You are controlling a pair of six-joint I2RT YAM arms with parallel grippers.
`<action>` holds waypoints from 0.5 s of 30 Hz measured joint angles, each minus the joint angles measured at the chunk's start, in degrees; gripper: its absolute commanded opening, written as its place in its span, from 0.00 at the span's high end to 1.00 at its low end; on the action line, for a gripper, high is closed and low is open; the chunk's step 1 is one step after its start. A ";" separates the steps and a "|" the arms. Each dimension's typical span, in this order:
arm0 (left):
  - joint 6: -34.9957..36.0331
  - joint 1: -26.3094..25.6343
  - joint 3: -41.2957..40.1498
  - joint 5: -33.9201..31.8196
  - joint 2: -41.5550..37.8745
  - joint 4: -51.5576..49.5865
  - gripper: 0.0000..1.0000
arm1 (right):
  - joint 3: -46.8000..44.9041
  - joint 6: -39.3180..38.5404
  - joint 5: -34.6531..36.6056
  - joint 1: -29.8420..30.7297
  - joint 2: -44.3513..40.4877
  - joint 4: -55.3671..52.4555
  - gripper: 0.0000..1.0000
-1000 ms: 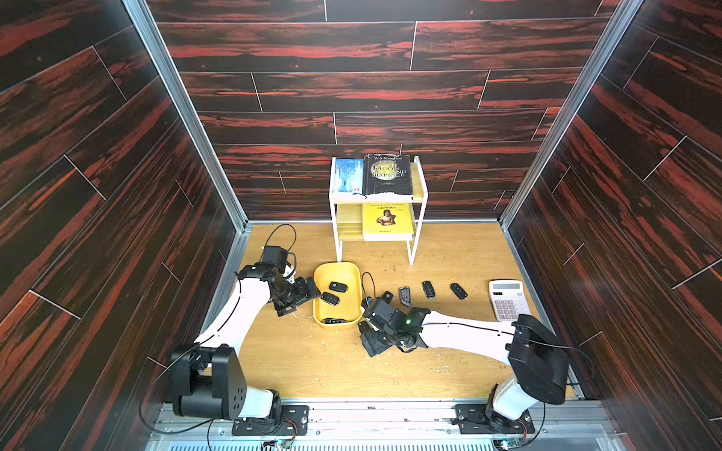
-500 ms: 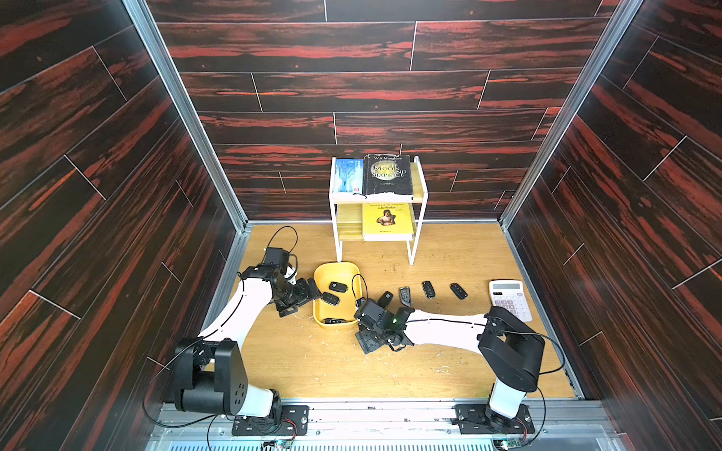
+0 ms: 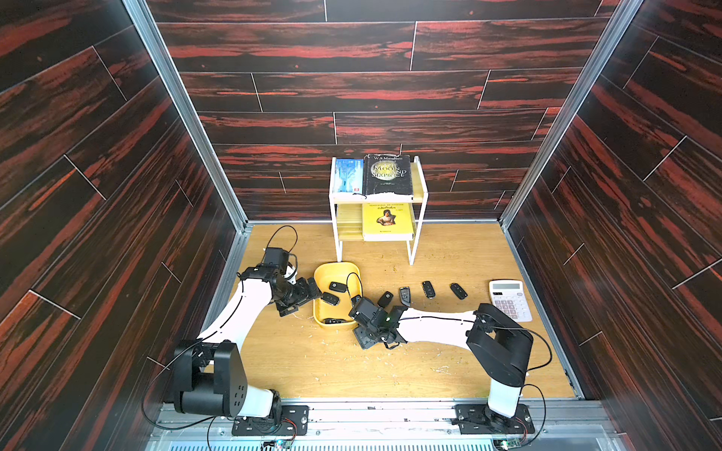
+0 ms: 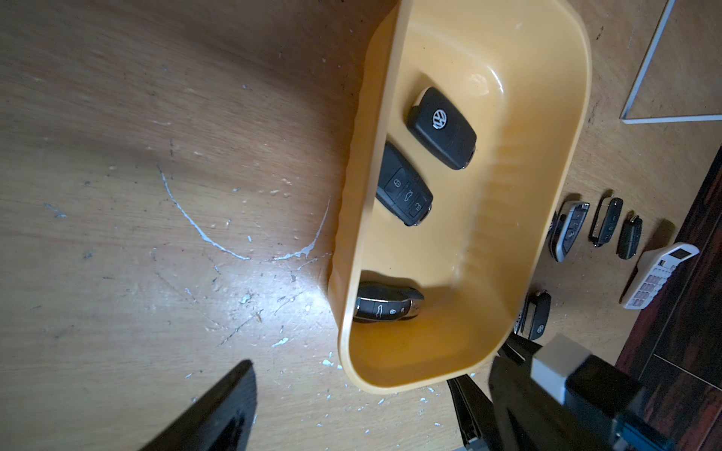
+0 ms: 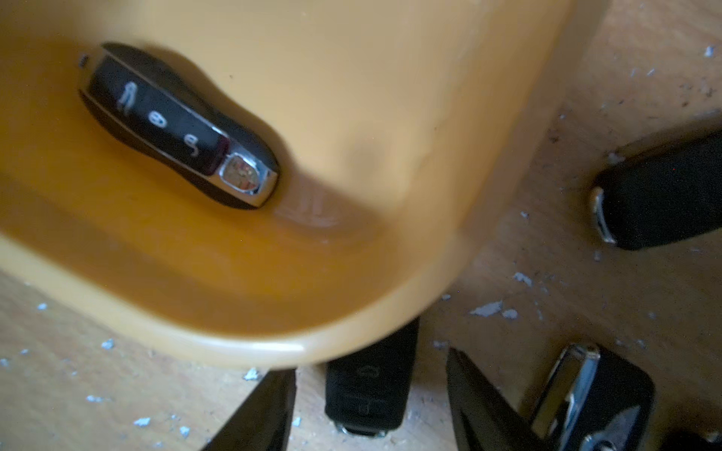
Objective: Place the car key into the storage box
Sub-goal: Pick up the car key from the center of the board.
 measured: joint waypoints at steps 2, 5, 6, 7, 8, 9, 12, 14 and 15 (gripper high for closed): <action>0.00 0.00 0.00 0.00 -0.15 0.00 0.04 | 0.00 -0.07 0.02 0.00 0.13 -0.04 0.38; -0.02 0.00 0.00 0.00 -0.26 0.00 0.04 | -0.07 -0.07 -0.02 0.00 0.13 0.07 0.37; -0.02 0.00 0.00 0.00 -0.26 0.00 0.04 | -0.20 -0.07 -0.02 0.00 0.13 0.17 0.37; -0.04 0.00 0.00 0.00 -0.26 0.00 0.04 | -0.48 -0.07 -0.02 0.00 0.13 0.44 0.37; -0.11 0.00 0.00 0.02 -0.26 0.00 0.04 | -0.79 -0.07 -0.02 0.00 0.13 0.57 0.37; -0.13 0.00 0.00 0.02 -0.26 0.00 0.04 | -1.05 -0.07 -0.04 0.00 0.13 0.61 0.38; -0.15 0.00 0.00 0.02 -0.28 -0.02 0.04 | -1.42 -0.04 -0.35 0.00 0.33 0.61 0.43; -0.15 0.00 0.00 0.02 -0.31 -0.02 0.04 | -1.42 -0.17 -0.55 0.00 0.66 0.96 0.44; -0.15 0.00 0.00 0.02 -0.31 -0.02 0.04 | -1.42 -0.15 -0.68 0.00 0.66 1.07 0.44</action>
